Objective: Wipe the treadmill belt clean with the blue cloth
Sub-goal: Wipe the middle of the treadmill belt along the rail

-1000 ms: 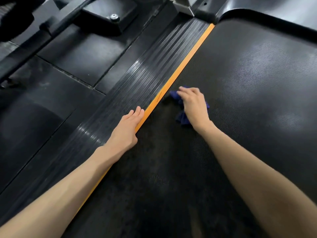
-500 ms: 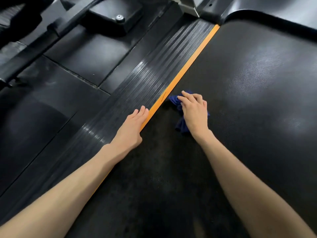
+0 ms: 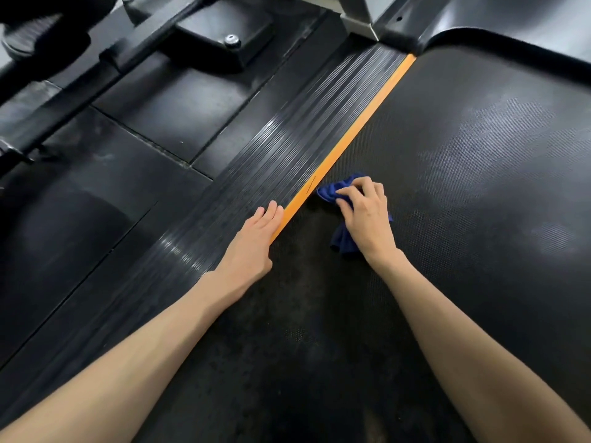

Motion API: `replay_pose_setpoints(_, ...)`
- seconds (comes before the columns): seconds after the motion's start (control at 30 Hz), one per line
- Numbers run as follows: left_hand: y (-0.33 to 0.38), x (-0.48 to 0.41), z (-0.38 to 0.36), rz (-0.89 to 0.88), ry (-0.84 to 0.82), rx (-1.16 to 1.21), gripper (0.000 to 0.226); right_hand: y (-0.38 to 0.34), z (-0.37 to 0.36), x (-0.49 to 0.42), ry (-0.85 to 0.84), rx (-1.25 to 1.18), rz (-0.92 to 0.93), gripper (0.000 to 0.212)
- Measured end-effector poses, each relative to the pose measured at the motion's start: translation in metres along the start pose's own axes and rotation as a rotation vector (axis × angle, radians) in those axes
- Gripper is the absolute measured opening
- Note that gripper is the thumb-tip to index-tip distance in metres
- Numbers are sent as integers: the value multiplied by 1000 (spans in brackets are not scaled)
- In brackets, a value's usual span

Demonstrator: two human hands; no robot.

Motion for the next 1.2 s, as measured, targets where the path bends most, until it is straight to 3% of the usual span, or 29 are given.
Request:
replay_pose_setpoints(0.07,-1,0,-1,-4,8,-4,87,-19,1,8,-22,-50,111,19)
replay_pose_setpoints(0.13,-1,0,-2,-9,8,-15,87,-37,-4,33,-65,36,288,29)
replay_pose_setpoints(0.33,-1,0,-4,-8,-3,-26,86,-35,-31,66,-208,184,292,52)
replay_pose_setpoints(0.53,-4,0,-3,10,3,-18,87,-2,-26,39,-295,98,789,37)
replay_pose_setpoints(0.6,-5,0,-3,0,0,-9,87,8,-19,8,-189,63,715,33)
replay_pose_setpoints(0.73,-3,1,0,-7,4,38,85,26,-8,-45,20,114,181,31)
replay_pose_setpoints(0.8,-2,2,2,-9,1,66,84,8,-8,-34,68,25,26,28)
replay_pose_setpoints(0.87,-4,3,5,-22,-6,102,85,-28,-21,16,53,-60,95,27)
replay_pose_setpoints(0.97,-9,6,11,-12,15,192,79,-67,-42,114,-171,-16,462,33)
replay_pose_setpoints(1.03,-11,13,12,7,62,180,73,-56,-33,108,-268,27,688,36)
replay_pose_setpoints(1.07,-10,18,11,14,83,144,71,-42,-24,85,-233,35,718,38)
replay_pose_setpoints(1.13,-9,28,7,13,136,84,69,-5,-1,25,-72,59,513,36)
replay_pose_setpoints(1.2,-7,36,3,3,201,58,65,33,18,-13,83,14,89,29)
Point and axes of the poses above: each hand's wrist, its own x-axis away from the middle knuckle, its own z-axis out of the back of the hand, y = z × x, the point moved 5 cm from there along -x, towards the middle knuckle, and after that the axes turned 12 degrees about -z, right-handed, at the moved point
